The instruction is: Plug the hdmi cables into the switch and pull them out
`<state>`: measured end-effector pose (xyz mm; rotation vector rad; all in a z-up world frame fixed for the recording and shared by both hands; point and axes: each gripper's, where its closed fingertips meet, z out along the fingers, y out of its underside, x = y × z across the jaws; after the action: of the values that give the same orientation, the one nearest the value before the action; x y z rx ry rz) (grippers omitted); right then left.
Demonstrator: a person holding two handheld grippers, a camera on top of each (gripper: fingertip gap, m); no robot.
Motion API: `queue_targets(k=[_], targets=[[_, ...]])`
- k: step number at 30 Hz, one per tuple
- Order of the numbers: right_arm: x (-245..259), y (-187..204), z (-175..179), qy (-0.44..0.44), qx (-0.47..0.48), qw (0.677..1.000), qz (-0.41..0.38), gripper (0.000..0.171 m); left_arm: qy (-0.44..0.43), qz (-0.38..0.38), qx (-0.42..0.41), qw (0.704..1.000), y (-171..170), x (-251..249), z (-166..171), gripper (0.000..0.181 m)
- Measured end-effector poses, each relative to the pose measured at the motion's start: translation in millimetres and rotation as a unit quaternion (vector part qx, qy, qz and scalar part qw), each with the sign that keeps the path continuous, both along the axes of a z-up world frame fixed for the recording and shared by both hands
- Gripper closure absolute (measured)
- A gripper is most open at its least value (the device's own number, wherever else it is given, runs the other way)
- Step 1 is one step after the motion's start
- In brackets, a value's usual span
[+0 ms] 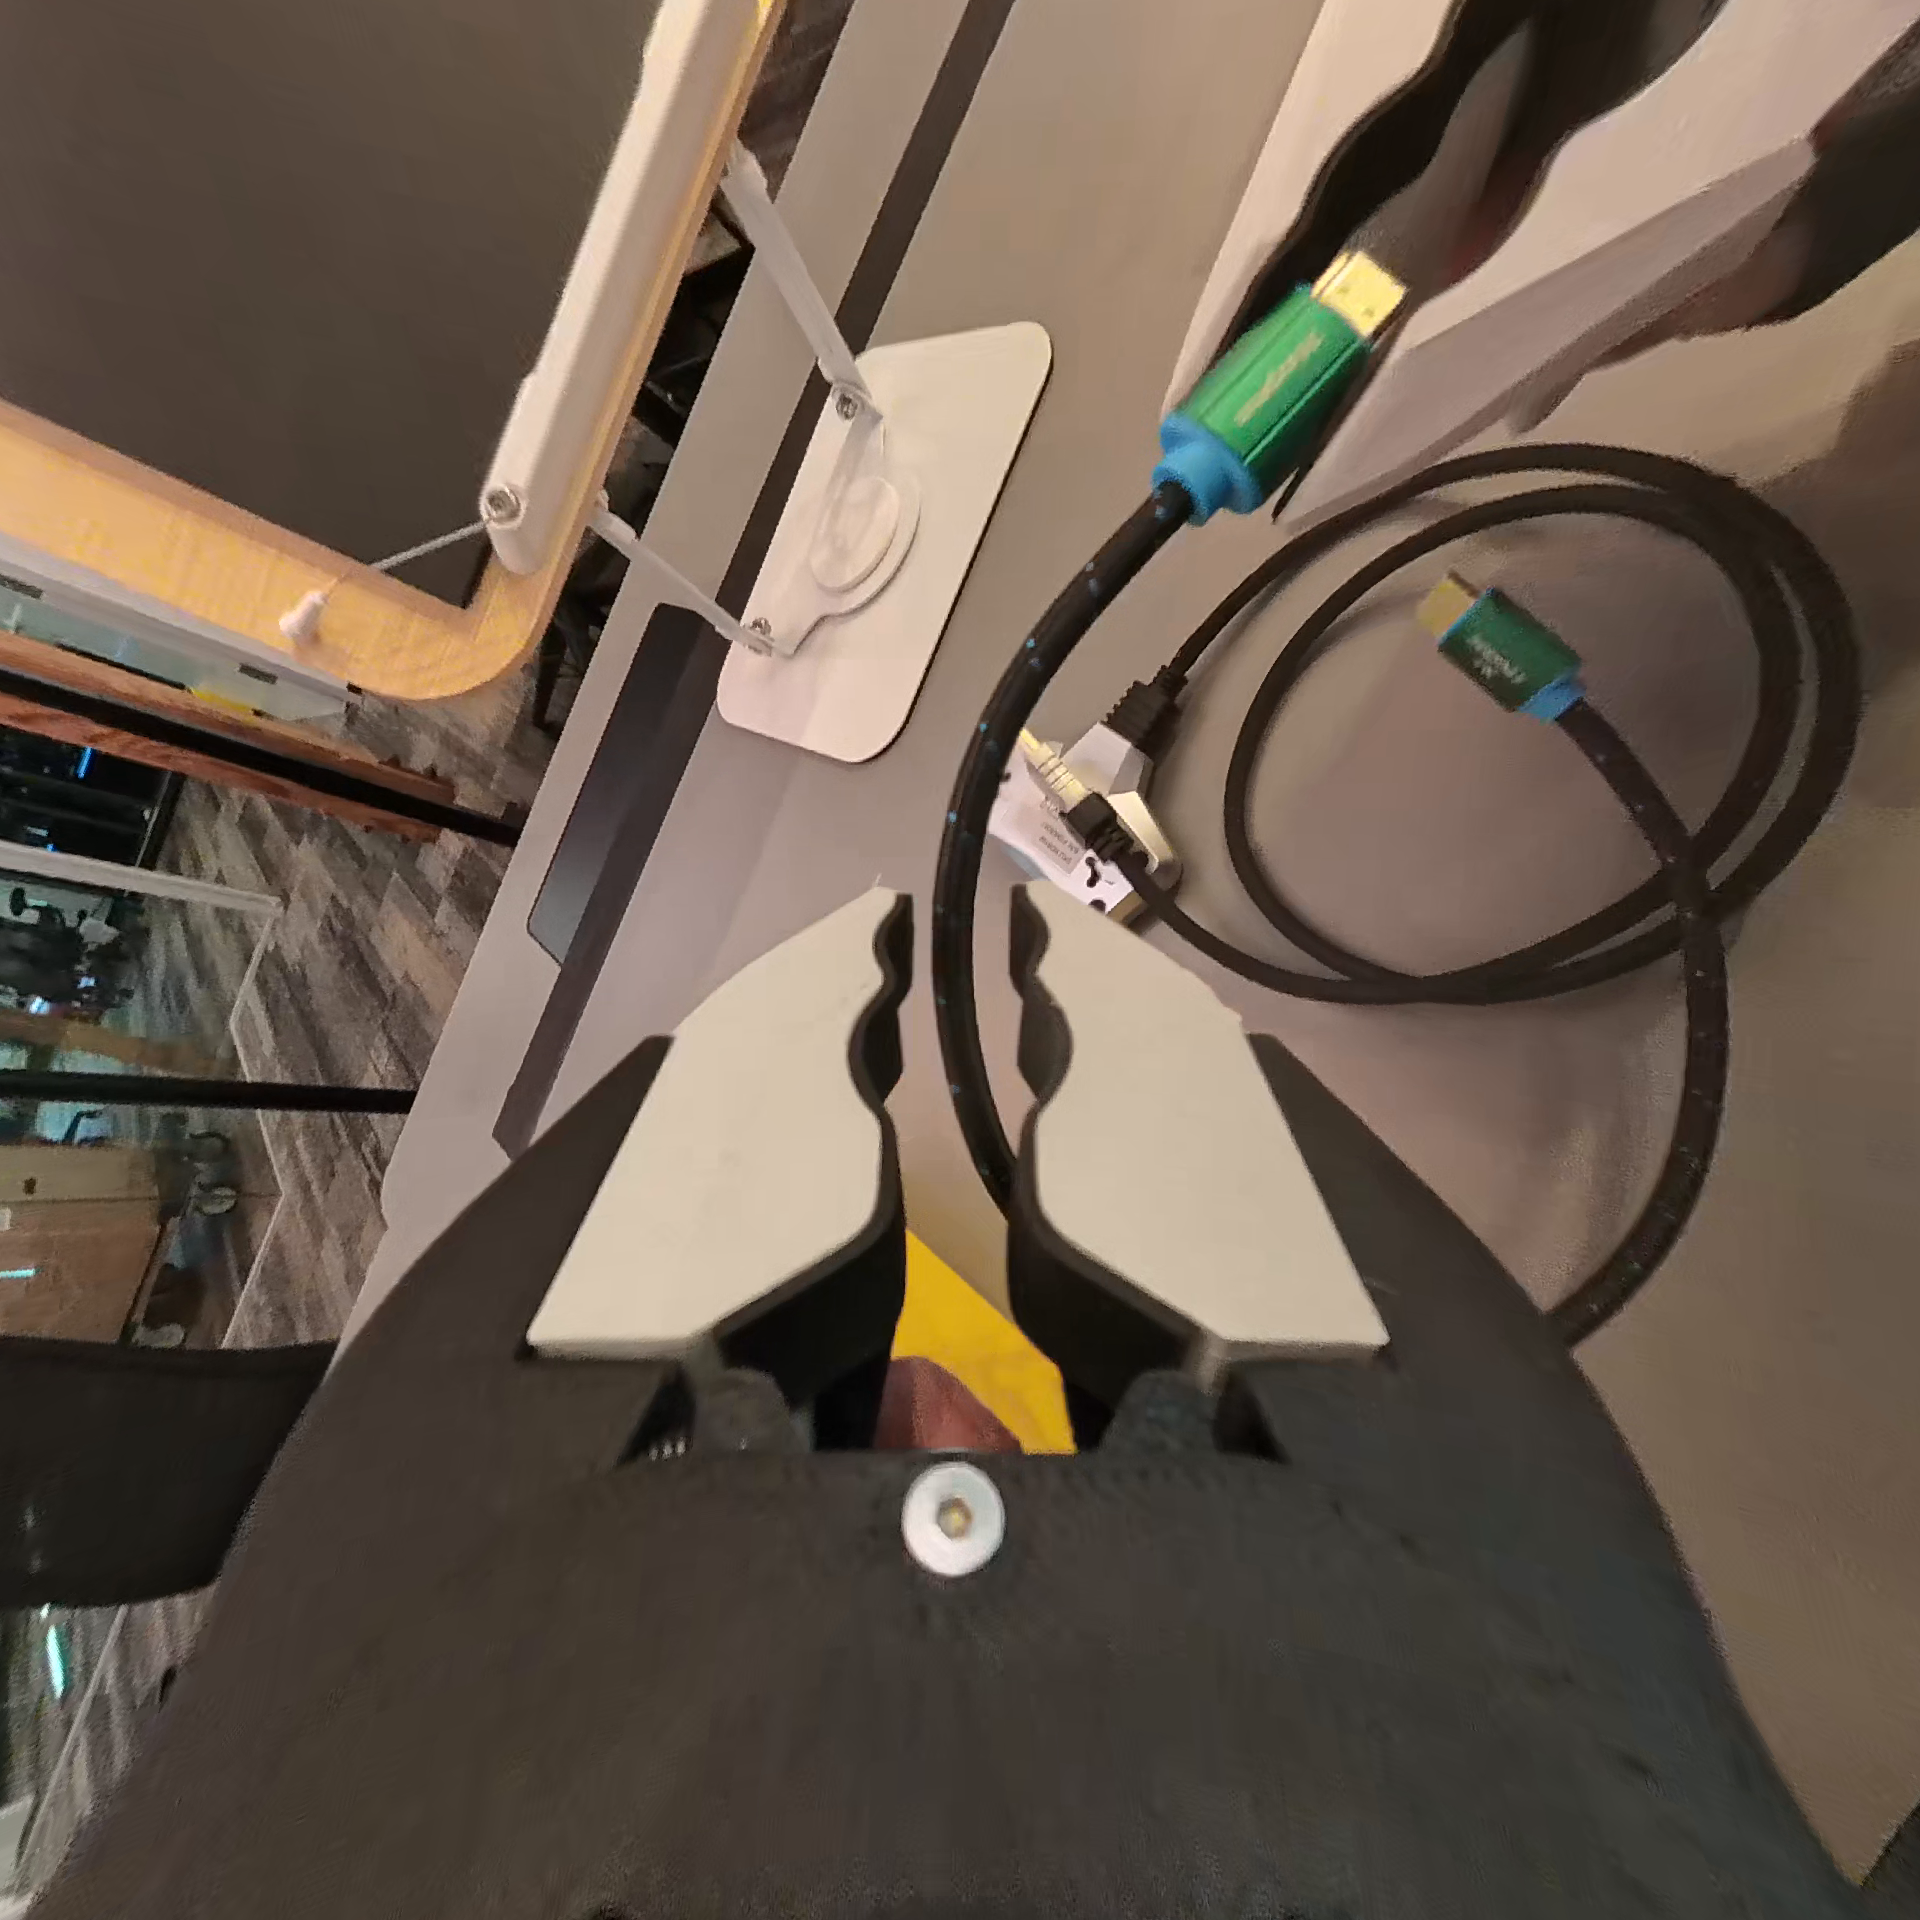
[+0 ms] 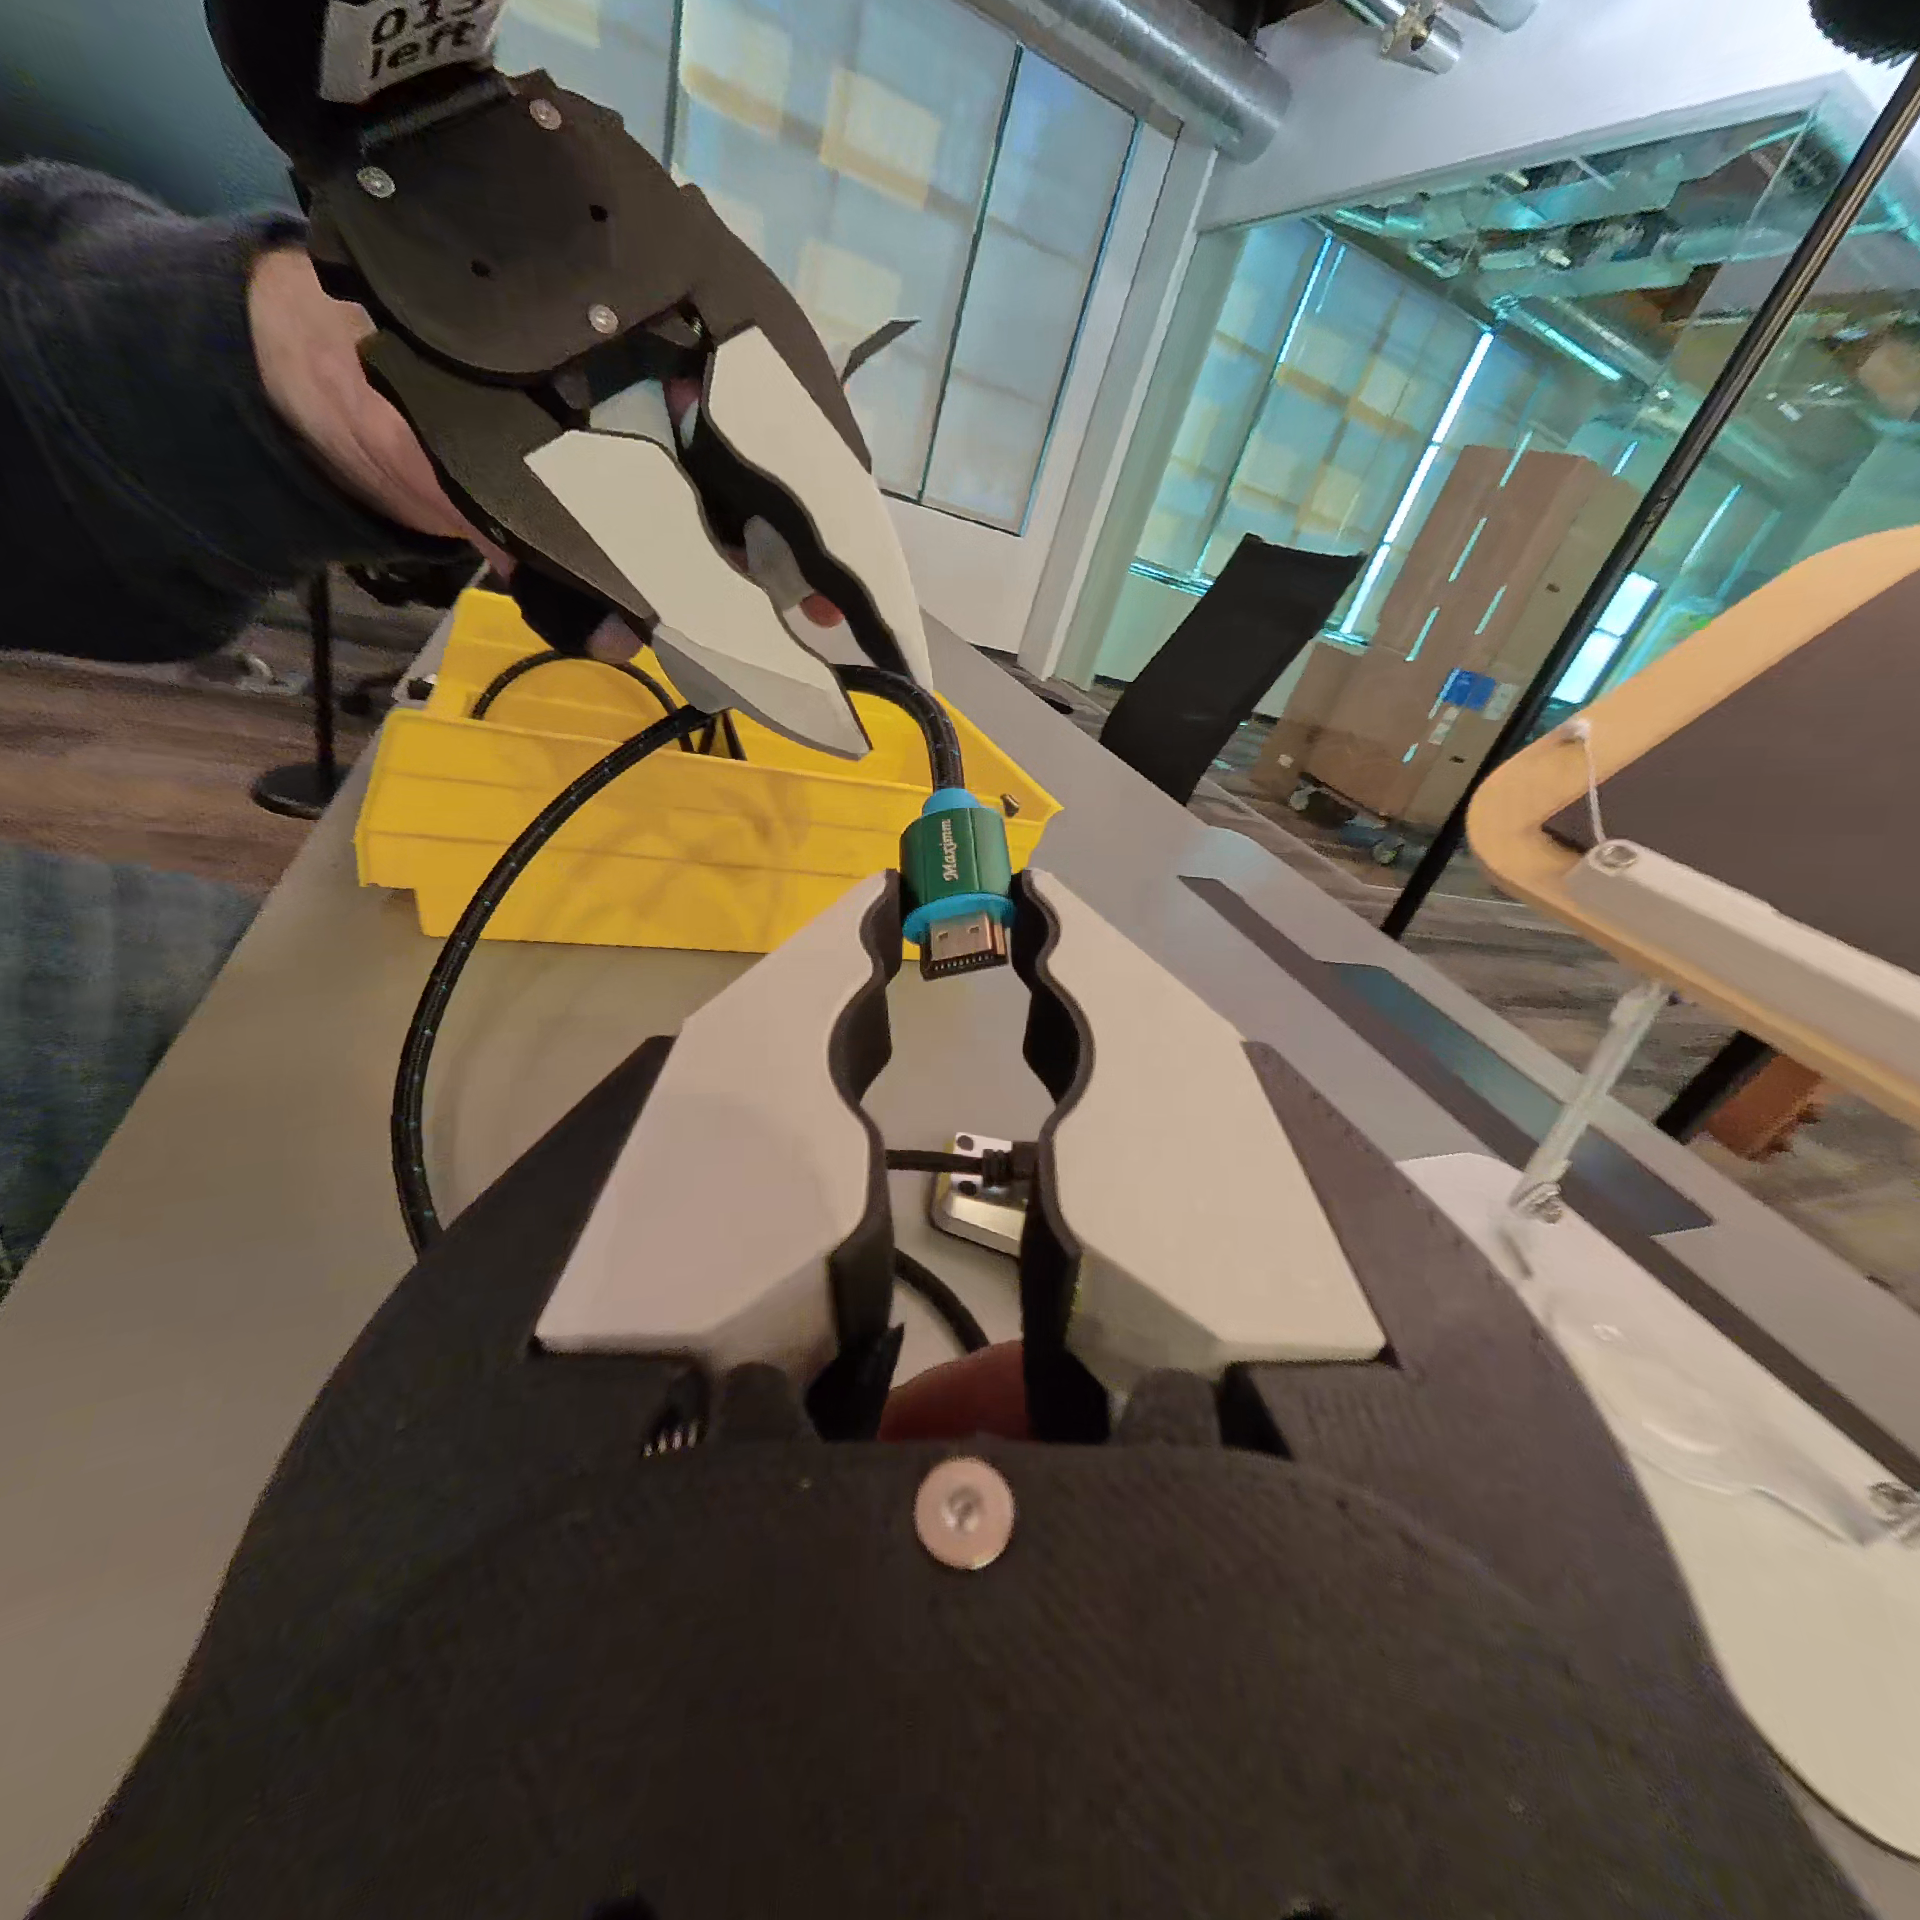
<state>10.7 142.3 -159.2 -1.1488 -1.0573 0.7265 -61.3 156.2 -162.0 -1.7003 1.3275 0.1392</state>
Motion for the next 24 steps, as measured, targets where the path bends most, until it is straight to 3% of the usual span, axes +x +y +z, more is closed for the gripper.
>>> queue_targets(k=[11,15,24], targets=[[-2.7,-11.3,-1.2,0.065,-0.082,0.989,0.108,0.153,-0.08,-0.127,0.008,0.989,-23.9,37.6,32.0,0.143],[-3.7,-15.0,-2.1,0.073,-0.096,0.984,0.132,0.153,-0.052,-0.148,0.026,0.987,-21.9,38.0,32.6,0.136],[-11.9,-28.1,-5.7,0.07,-0.097,0.978,0.172,0.153,-0.074,-0.215,-0.08,0.97,-33.5,53.3,21.8,0.133]])
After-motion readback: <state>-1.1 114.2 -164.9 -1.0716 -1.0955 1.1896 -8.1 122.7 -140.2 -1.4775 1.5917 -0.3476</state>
